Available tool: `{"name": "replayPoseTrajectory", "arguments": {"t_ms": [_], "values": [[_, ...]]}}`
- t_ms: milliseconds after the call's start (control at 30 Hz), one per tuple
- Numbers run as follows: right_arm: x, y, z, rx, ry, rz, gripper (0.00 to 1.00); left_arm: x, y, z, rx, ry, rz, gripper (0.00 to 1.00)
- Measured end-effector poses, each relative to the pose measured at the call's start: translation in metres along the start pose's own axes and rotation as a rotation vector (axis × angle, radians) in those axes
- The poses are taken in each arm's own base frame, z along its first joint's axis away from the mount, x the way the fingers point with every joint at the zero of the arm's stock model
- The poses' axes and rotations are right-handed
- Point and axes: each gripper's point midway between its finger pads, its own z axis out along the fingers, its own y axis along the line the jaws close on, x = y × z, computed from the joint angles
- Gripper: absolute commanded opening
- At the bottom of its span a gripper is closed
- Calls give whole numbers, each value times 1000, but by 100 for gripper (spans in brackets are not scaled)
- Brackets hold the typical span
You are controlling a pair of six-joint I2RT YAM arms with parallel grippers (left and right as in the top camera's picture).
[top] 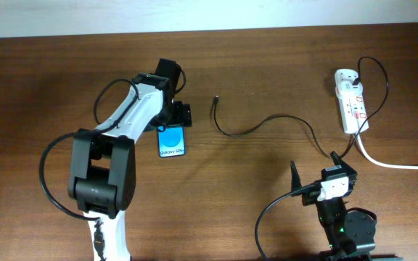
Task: Plug charger to phone and switch on socket
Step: 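Lower the left gripper over the phone and grasp it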
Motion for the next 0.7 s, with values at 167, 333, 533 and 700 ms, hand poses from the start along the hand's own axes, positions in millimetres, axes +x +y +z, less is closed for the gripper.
{"name": "replayPoseTrajectory", "arguments": {"t_ms": [167,333,533,700], "values": [[0,0,0,0,0,0,98,5,0,11,-9,27,7,99],[0,0,0,0,0,0,98,10,1,18,-18,53,9,100],[0,0,0,0,0,0,98,17,-2,18,2,86,10,98],[0,0,0,0,0,0,98,17,-4,18,14,87,9,96]]}}
